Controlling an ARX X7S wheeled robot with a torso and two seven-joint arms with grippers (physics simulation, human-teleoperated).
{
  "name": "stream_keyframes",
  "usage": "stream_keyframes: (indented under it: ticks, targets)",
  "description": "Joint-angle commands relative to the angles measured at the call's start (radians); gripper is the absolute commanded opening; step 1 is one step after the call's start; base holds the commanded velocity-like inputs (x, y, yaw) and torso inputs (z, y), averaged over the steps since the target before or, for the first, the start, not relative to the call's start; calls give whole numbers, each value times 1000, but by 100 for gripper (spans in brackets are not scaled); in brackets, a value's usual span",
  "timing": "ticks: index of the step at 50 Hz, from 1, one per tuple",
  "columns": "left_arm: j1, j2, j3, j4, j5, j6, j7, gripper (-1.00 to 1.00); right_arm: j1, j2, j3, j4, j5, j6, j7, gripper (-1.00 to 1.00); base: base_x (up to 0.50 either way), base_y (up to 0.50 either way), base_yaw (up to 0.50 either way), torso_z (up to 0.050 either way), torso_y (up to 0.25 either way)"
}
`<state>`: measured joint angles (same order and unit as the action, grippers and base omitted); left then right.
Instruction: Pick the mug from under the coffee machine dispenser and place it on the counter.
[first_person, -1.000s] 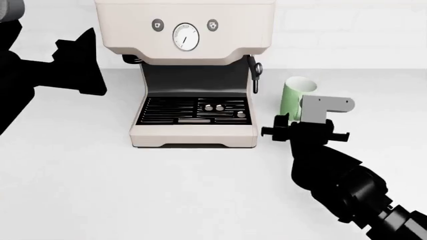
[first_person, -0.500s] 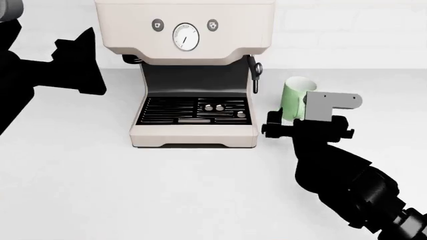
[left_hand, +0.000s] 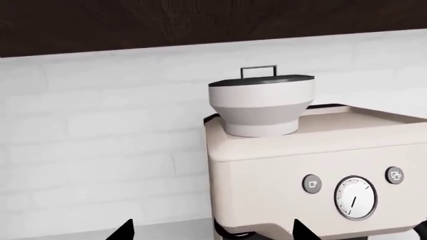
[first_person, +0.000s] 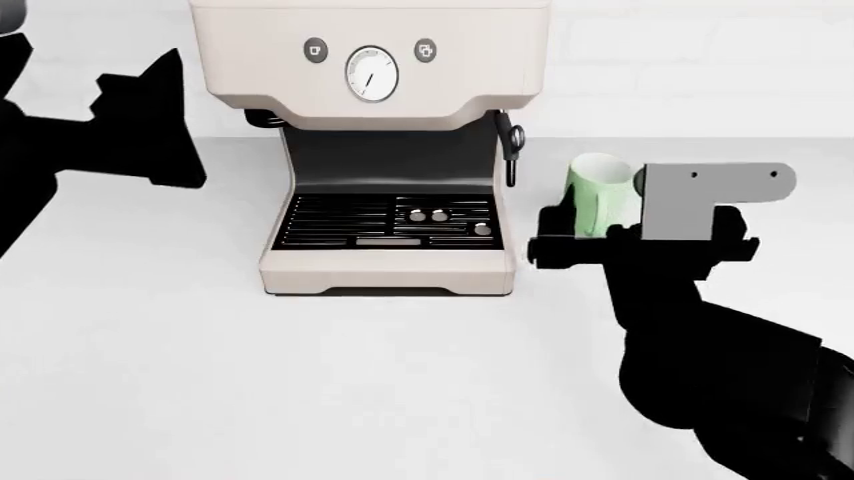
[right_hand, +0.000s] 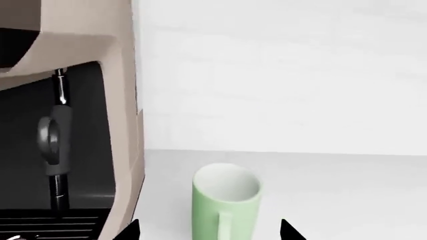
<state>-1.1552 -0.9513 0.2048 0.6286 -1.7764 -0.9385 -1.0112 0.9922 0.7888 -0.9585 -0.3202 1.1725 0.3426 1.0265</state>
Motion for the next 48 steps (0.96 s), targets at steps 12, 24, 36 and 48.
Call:
stream_keyframes:
  ticks: [12,24,36,48]
  targets:
    - [165,-97,-165,201,-80,117,-51,100,35,159,45,-420,80,70,245,100,0,0,0,0,0]
    - [335,-159,-432,417,-230,200,-116,100,29,240,75,-596,130,63,370,100,0,0,0,0,0]
    - [295,27,-744,415,-539,-64,-299,100,143,339,-80,-727,142,-27,483,100,0,0,0,0,0]
    - [336,101,-947,411,-634,-134,-319,100,866,463,-1169,-727,-132,-481,544,100,0,0,0,0,0]
